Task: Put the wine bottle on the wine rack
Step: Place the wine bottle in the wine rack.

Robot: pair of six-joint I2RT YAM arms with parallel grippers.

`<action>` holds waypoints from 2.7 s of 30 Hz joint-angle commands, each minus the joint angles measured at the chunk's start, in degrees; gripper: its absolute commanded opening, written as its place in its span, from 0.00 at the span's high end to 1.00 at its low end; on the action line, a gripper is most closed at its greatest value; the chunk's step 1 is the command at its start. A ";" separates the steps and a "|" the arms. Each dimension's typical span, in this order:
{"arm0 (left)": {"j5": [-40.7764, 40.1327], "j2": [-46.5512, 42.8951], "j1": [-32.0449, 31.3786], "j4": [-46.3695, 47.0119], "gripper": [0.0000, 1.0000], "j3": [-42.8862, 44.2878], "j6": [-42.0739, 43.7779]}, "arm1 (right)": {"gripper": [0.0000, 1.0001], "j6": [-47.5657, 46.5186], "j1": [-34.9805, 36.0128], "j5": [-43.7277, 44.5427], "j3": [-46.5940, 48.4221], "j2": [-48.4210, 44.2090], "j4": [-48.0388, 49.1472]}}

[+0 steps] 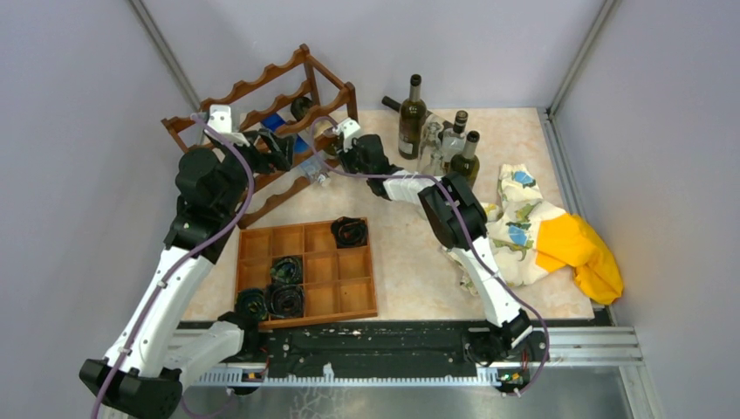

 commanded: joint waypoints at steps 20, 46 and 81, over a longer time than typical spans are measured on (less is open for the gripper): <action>-0.14 1.68 0.37 0.70 0.02 3.03 1.63 | 0.84 1.00 0.71 -2.12 6.99 0.27 15.31; 0.56 3.08 0.38 1.12 0.02 4.06 2.68 | 0.64 0.36 0.67 -2.77 6.95 -0.17 17.55; 1.09 -0.75 0.37 1.17 0.02 0.40 1.88 | 0.56 -2.02 0.50 -3.06 -12.60 -11.59 15.95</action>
